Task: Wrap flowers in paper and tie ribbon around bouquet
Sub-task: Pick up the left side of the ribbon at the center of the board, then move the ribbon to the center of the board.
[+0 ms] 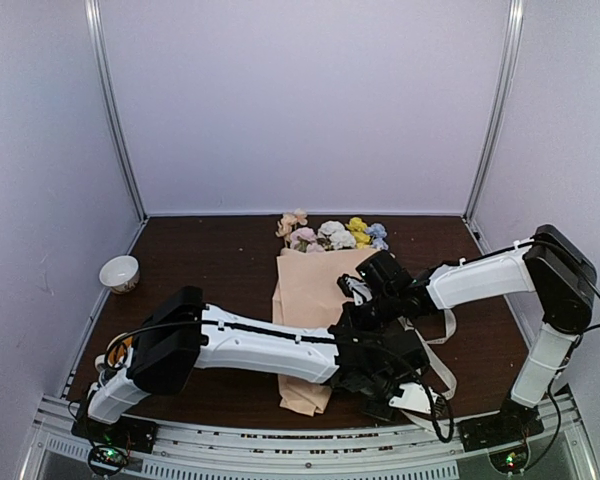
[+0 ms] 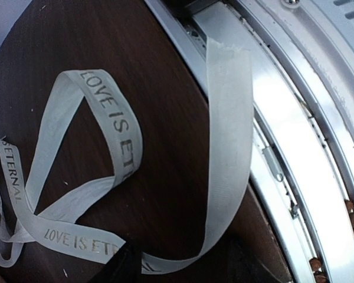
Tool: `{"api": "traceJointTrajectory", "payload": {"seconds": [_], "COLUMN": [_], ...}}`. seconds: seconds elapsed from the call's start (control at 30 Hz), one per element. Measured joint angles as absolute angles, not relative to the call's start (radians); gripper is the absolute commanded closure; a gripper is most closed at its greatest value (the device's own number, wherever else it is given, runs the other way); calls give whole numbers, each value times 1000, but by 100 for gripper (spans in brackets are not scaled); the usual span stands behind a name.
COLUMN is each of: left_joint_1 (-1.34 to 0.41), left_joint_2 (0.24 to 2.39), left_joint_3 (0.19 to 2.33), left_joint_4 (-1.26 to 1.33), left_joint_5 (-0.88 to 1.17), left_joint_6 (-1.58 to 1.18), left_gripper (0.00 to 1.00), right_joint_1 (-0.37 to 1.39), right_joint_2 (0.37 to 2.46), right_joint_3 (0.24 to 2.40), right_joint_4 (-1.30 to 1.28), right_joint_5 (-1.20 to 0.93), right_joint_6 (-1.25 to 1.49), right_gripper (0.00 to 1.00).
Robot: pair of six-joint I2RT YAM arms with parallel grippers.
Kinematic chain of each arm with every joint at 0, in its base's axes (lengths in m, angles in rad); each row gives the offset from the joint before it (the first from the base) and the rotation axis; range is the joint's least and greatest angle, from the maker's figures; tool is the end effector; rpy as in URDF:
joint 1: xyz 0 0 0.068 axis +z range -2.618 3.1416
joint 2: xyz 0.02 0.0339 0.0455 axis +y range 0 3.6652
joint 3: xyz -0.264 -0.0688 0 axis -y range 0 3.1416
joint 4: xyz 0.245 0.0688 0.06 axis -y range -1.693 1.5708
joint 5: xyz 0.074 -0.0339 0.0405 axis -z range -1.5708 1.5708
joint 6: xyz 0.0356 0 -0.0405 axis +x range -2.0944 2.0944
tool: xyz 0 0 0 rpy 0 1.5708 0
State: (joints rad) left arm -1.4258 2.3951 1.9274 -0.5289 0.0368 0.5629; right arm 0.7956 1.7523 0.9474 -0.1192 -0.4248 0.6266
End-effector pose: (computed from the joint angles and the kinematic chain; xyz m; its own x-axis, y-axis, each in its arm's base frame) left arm 0.0737 -0.5138 0.1439 0.4266 0.7691 -0.4758 0.9035 -0.3380 0.2637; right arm 0.2309 0.2566 0.1532 -0.9360 -0.1919 -0.2952 -0.3404 0.7071 0.6198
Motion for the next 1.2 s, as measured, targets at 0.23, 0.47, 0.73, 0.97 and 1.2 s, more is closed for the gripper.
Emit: {"api": "traceJointTrajectory", "payload": {"seconds": [0.23, 0.47, 0.73, 0.97, 1.2], "left_joint_1": [-1422, -1408, -1406, -1392, -1336], "left_joint_2": [2397, 2257, 1855, 1665, 1513], "left_joint_3": [1929, 1706, 1290, 915, 716], "left_joint_4": [-552, -492, -420, -324, -307], "left_joint_5": [22, 16, 74, 101, 78], "left_joint_6": [536, 455, 279, 97, -35], "left_gripper": [100, 100, 100, 100, 100], "right_joint_1": [796, 786, 757, 738, 714], "right_joint_2": [1752, 1747, 1711, 1705, 1703], "right_joint_3": [948, 963, 966, 978, 980], "right_joint_4": [-121, -147, -181, -196, -216], "right_joint_5": [-424, -429, -455, -476, -482], "right_joint_6": [626, 635, 648, 658, 657], "right_gripper": [100, 100, 100, 100, 100]}}
